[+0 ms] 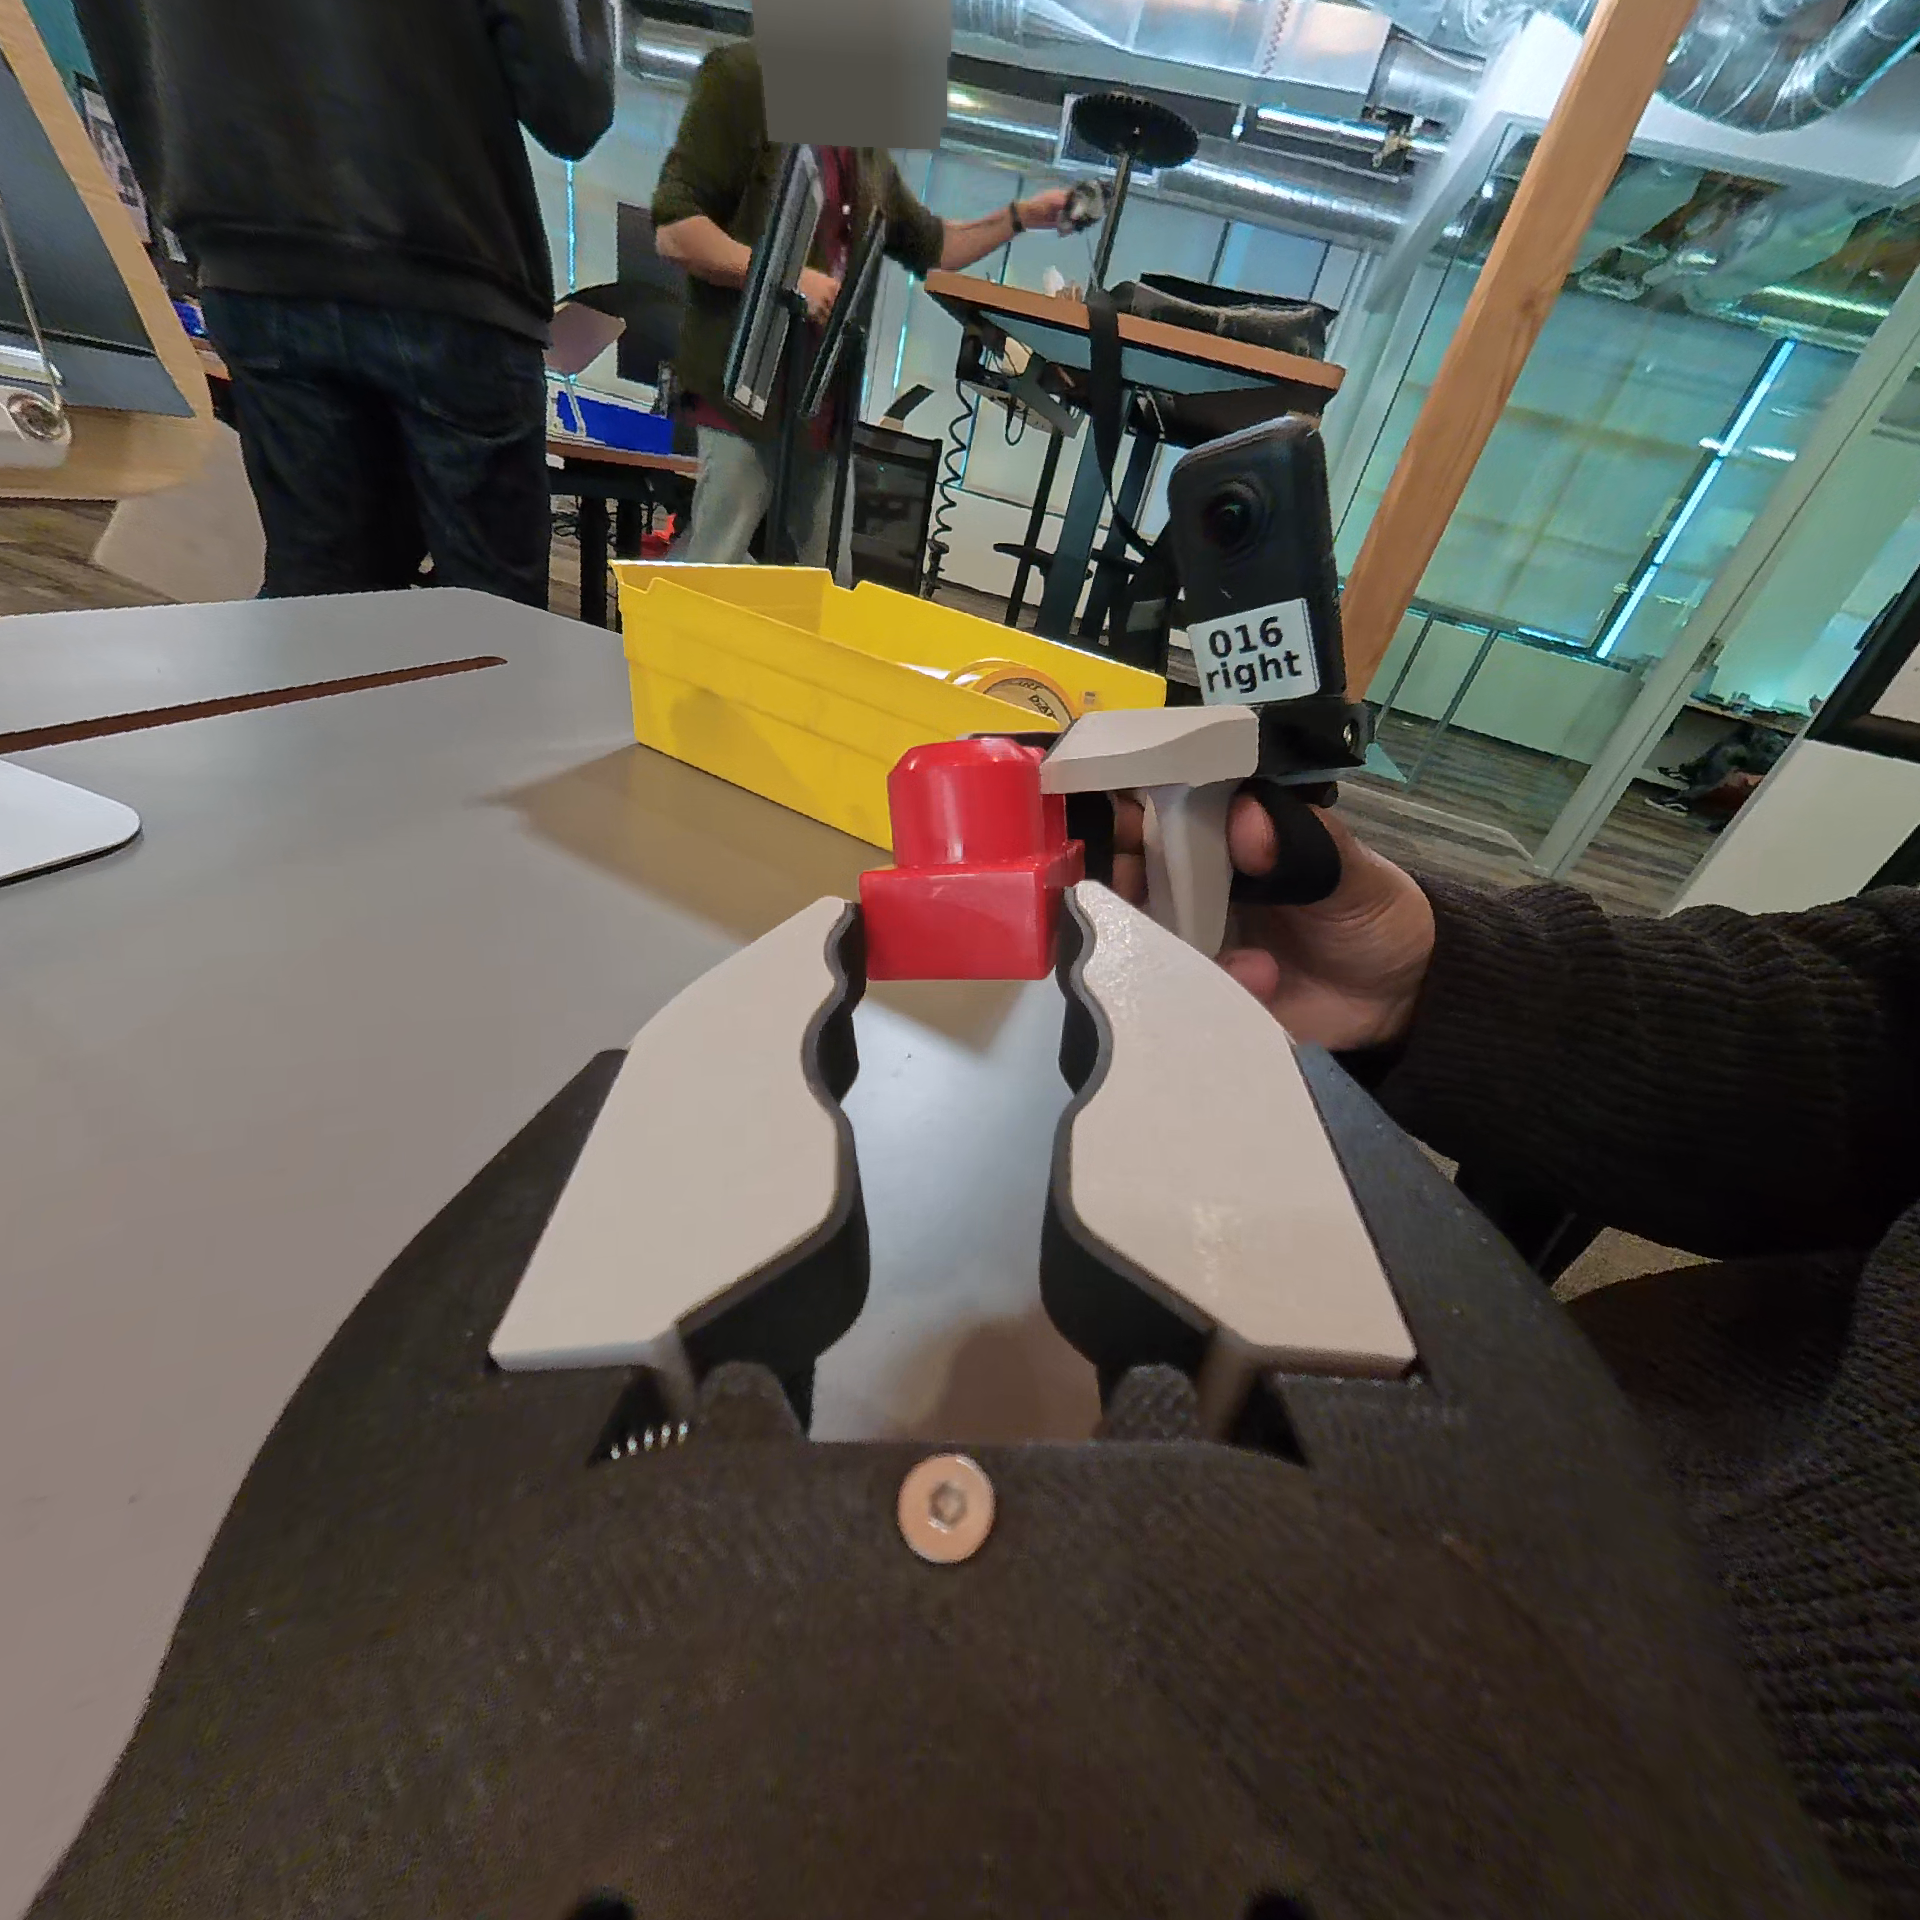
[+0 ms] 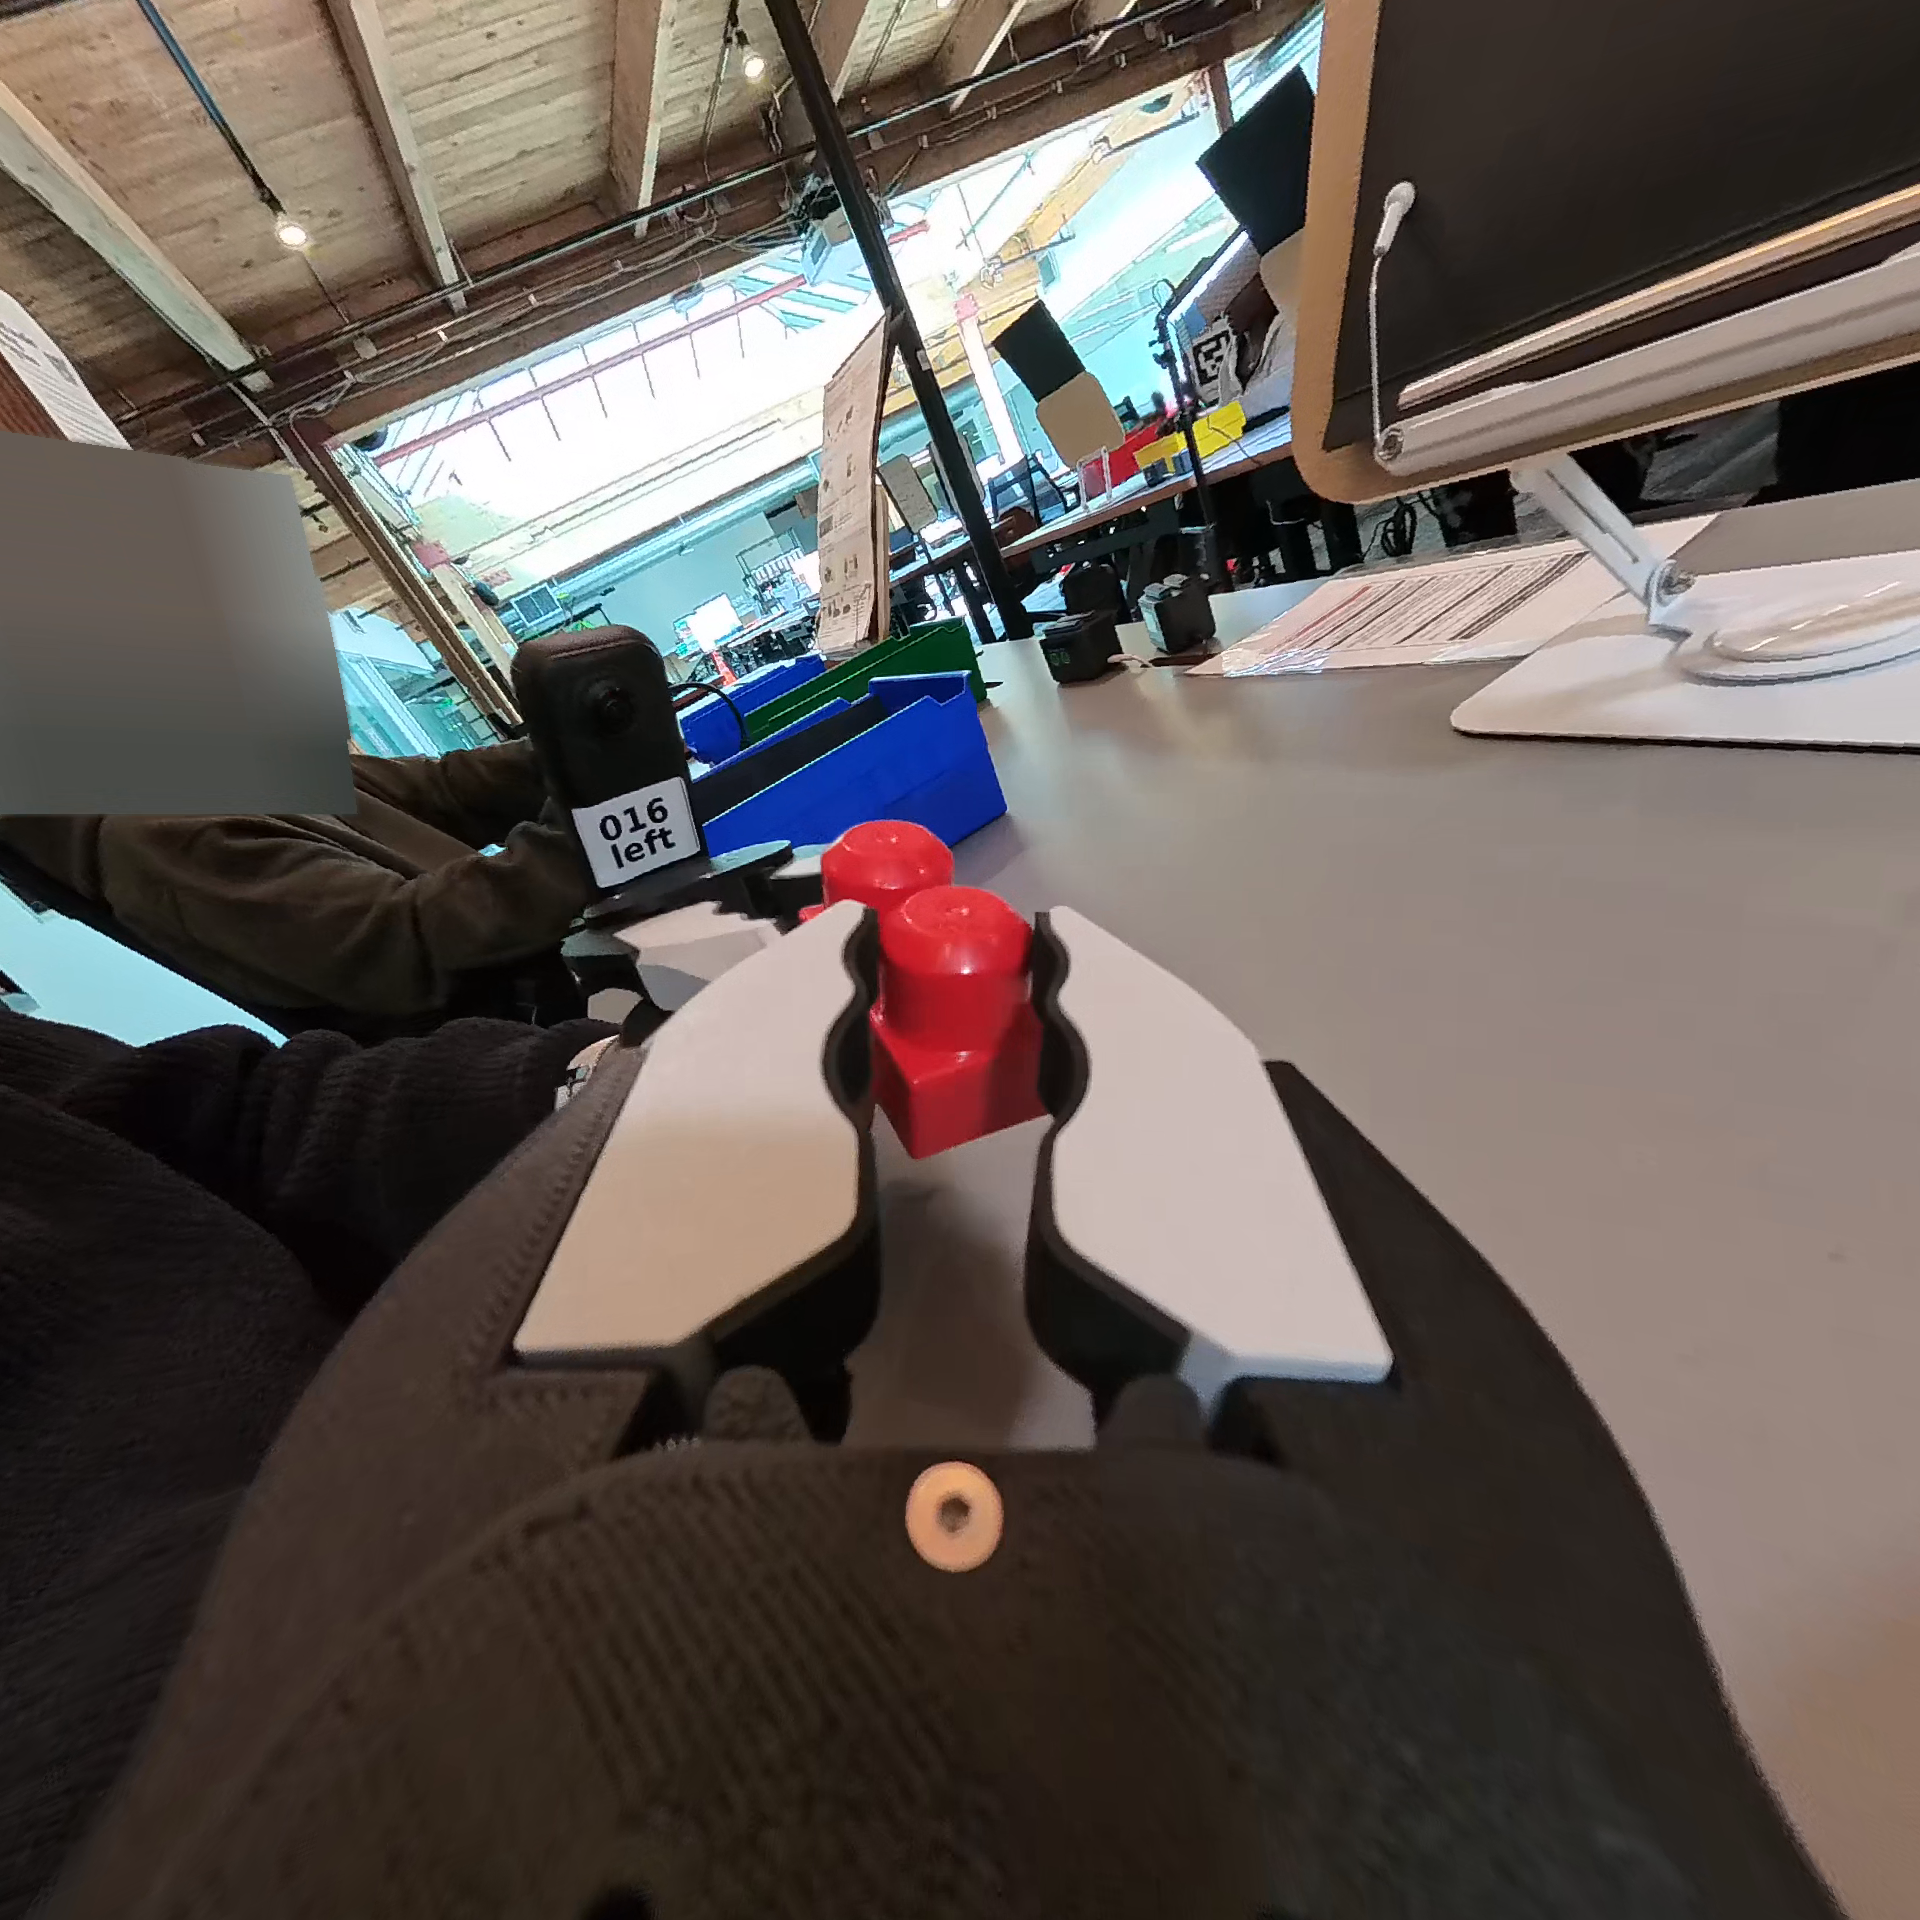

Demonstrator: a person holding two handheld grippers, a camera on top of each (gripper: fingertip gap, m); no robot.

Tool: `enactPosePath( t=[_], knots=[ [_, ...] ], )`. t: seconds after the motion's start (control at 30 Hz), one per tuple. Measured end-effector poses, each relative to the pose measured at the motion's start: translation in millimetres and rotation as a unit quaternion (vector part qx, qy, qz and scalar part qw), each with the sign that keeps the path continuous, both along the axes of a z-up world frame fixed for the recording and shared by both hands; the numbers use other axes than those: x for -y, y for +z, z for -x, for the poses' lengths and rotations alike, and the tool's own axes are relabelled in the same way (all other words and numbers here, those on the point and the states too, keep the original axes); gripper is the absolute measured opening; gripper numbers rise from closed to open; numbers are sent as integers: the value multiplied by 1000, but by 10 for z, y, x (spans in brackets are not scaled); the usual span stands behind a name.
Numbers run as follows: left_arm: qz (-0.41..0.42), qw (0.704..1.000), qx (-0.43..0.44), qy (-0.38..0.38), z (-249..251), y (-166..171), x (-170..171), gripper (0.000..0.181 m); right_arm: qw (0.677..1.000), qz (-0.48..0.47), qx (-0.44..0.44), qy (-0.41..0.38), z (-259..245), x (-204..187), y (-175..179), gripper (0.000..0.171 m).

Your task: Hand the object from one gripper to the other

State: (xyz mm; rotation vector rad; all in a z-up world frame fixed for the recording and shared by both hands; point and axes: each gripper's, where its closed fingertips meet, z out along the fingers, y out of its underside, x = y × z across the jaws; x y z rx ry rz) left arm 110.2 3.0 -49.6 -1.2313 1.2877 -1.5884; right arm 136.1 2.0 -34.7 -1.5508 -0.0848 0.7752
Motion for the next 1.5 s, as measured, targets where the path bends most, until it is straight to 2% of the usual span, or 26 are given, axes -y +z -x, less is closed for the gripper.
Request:
enactPosePath(
  t=[0.3, 0.47, 0.57, 0.67, 0.8, 0.93, 1.2, 1.33, 1.5],
  knots=[
    [31, 999, -4, -20, -5, -20, 26, 38, 1000, 3, 20, -12, -26, 0, -3, 28],
    [119, 991, 28, -54, 39, 112, 9, 61, 999, 5, 24, -41, -154, -11, -3, 28],
    [226, 971, 23, -70, 40, 121, -110, 72, 998, -2, 25, -53, -202, -5, 24, 28],
    [334, 938, -16, -91, -9, 1, -204, 88, 996, -8, 55, -65, -207, -7, 23, 28],
    [419, 890, -88, -159, -56, -148, -28, 107, 990, -26, 121, -72, -134, -10, 14, 28],
    [434, 873, -111, -193, -57, -183, 107, 102, 973, -34, 212, -81, -58, -21, -48, 28],
    [460, 862, -95, -188, -32, -158, -26, 82, 926, -52, 366, -81, 141, -34, -183, 28],
    [450, 863, -117, -197, -39, -218, 57, 73, 910, -61, 402, -81, 187, -29, -201, 28],
    [451, 863, -123, -192, -44, -255, 47, 60, 910, -66, 401, -81, 192, -23, -187, 28]
  ],
)
